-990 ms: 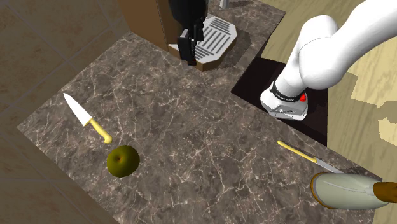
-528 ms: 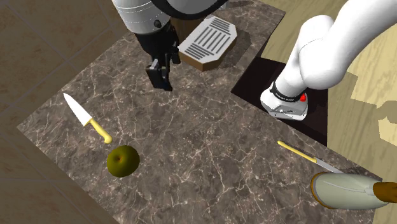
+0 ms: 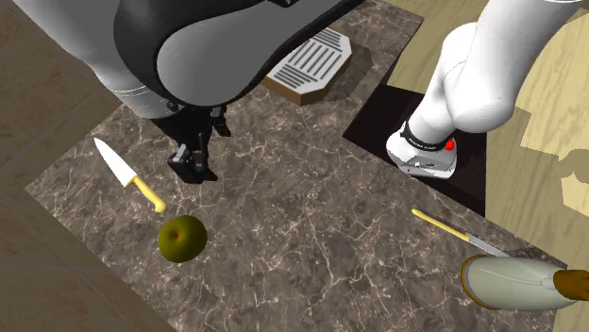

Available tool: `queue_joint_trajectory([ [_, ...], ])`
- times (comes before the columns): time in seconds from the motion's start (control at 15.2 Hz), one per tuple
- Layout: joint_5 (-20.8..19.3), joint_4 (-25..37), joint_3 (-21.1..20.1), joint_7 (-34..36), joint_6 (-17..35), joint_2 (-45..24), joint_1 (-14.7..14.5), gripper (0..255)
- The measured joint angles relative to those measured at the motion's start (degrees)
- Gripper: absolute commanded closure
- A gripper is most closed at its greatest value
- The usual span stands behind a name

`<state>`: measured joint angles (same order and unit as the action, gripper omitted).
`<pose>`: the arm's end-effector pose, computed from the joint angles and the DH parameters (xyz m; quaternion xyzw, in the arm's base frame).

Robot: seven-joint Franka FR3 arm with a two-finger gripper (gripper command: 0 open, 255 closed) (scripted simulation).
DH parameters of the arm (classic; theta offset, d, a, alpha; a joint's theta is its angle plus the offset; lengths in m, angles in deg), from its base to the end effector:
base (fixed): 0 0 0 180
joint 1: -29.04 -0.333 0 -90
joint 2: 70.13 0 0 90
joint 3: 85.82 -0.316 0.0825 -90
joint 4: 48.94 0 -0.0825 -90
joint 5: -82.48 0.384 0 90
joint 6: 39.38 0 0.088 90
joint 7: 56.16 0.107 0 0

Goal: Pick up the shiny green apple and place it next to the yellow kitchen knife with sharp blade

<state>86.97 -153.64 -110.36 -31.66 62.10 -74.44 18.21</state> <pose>0.4625 0.3302 0.4815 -0.9930 -0.0847 0.0807 0.0152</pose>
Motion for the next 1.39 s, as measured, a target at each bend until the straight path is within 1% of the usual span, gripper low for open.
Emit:
queue_joint_trajectory([
  [0.26,-3.6,9.1,-1.3,3.7,-0.6,-9.3,-2.9,0],
  [0.53,-7.4,19.7,-1.7,6.8,-2.2,-19.1,-7.0,0],
  [0.66,-9.3,26.1,-1.5,8.1,-3.5,-24.4,-9.5,0],
  [0.79,-11.0,33.6,-1.3,9.3,-5.9,-29.8,-12.5,0],
  [0.86,-11.5,36.0,-1.2,9.4,-6.7,-31.4,-13.2,0],
  [1.06,-11.9,36.4,-1.0,9.7,-5.8,-32.8,-13.9,0],
  [1.39,-11.9,32.4,-1.0,9.8,-2.0,-32.7,-13.5,0],
])
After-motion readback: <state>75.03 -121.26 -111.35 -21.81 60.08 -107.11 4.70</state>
